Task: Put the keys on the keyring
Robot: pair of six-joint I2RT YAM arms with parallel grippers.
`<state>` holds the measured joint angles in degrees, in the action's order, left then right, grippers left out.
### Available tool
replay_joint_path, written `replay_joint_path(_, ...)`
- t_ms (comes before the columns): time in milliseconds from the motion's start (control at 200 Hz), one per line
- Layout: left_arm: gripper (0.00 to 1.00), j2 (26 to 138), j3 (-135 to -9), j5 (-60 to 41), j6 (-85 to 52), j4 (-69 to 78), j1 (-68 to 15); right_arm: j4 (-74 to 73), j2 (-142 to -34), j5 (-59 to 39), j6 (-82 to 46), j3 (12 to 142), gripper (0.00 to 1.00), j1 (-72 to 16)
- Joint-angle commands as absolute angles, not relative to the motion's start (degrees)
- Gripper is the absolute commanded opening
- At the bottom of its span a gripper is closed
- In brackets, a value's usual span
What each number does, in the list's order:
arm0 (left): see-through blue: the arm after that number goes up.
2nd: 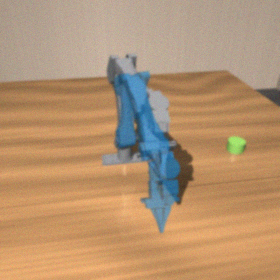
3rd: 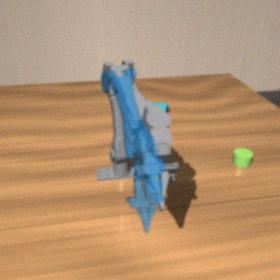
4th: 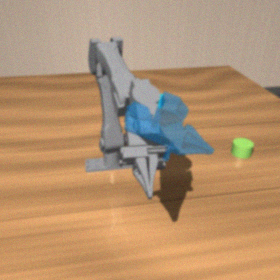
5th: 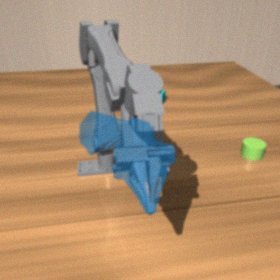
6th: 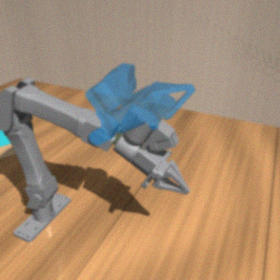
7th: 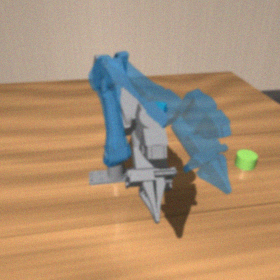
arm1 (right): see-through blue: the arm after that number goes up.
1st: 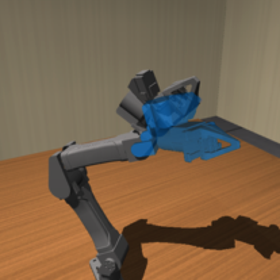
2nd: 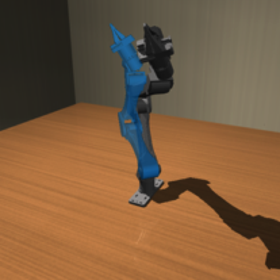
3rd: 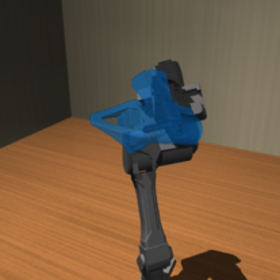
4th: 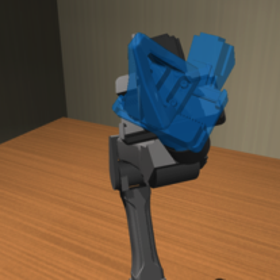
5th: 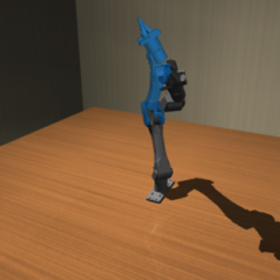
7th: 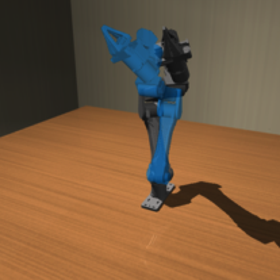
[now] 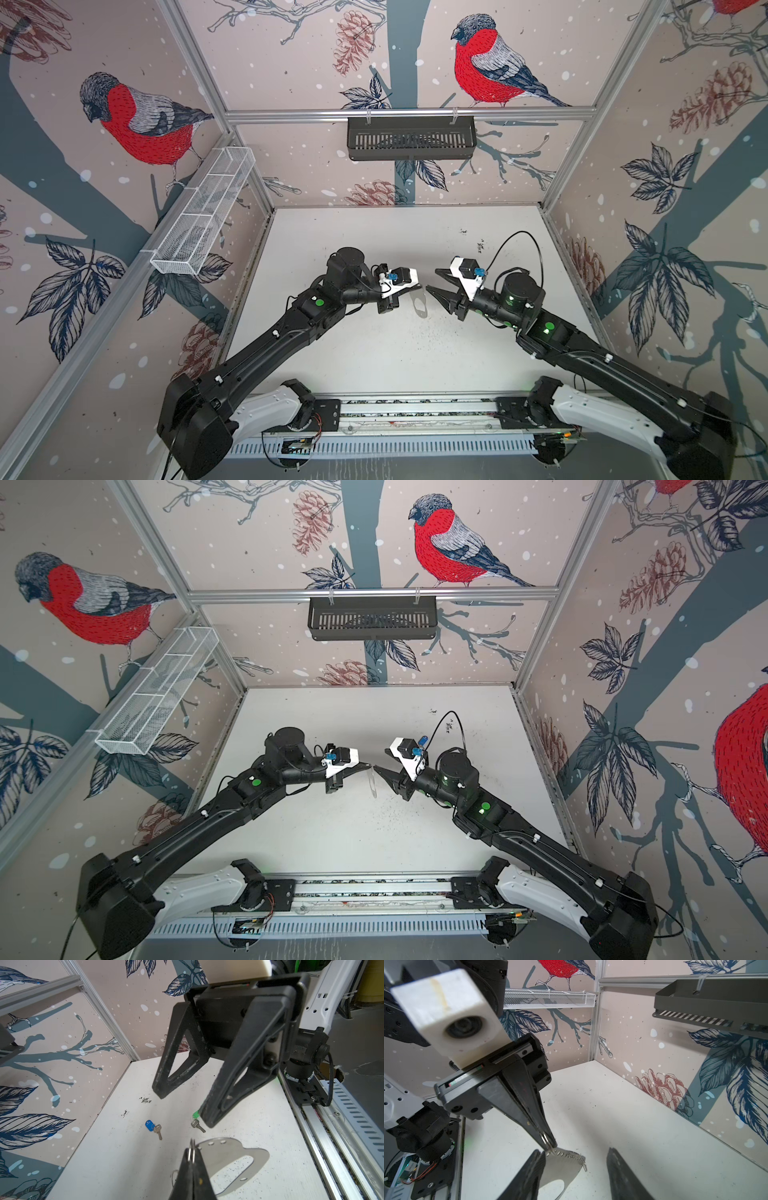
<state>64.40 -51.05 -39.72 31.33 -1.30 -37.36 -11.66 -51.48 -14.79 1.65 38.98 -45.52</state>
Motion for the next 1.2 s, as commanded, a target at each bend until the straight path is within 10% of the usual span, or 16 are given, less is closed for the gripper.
replay_joint_path(0,0.0,64.9,-51.9,-42.5,31.2,-2.8,-37.1,-13.6,-51.1,-12.8,0.8,38.4,0.51,-44.5)
replay_joint_path(1196,0.0,69.1,-54.2,-47.1,31.0,-4.6,-35.1,-11.2,-55.2,-17.6,3.8,40.3,0.31,-47.0)
